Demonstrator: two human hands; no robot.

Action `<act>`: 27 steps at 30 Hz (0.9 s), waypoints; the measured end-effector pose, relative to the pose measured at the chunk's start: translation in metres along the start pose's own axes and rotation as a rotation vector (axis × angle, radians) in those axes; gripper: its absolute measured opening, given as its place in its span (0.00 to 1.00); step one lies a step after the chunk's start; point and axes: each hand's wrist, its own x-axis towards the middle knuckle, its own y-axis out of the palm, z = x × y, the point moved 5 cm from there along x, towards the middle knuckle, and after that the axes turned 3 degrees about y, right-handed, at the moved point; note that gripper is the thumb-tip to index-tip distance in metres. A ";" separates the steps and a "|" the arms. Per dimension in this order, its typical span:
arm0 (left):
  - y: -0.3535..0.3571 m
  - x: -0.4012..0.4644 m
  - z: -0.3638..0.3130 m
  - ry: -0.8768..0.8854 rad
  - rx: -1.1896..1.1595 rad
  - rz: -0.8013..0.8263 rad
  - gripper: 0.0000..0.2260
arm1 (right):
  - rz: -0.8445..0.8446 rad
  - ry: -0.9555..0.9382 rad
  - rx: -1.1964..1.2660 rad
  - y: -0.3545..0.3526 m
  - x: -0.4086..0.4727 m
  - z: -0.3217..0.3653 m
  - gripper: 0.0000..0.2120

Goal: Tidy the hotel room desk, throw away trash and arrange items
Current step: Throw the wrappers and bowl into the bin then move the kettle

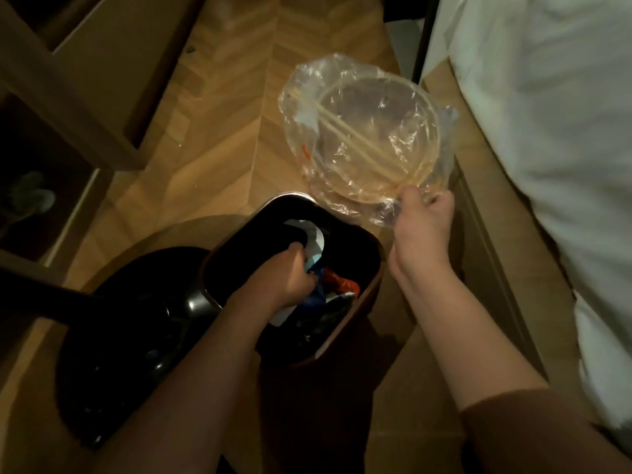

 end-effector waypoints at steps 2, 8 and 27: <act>0.010 -0.002 0.003 -0.001 0.096 0.007 0.24 | 0.014 -0.024 -0.022 -0.001 0.001 0.002 0.08; 0.039 0.008 0.027 -0.027 0.594 0.268 0.41 | 0.054 -0.082 -0.089 -0.009 0.014 0.003 0.08; -0.082 -0.020 0.053 -0.024 -0.994 -0.558 0.16 | 0.465 -0.216 -0.608 0.012 -0.017 0.010 0.07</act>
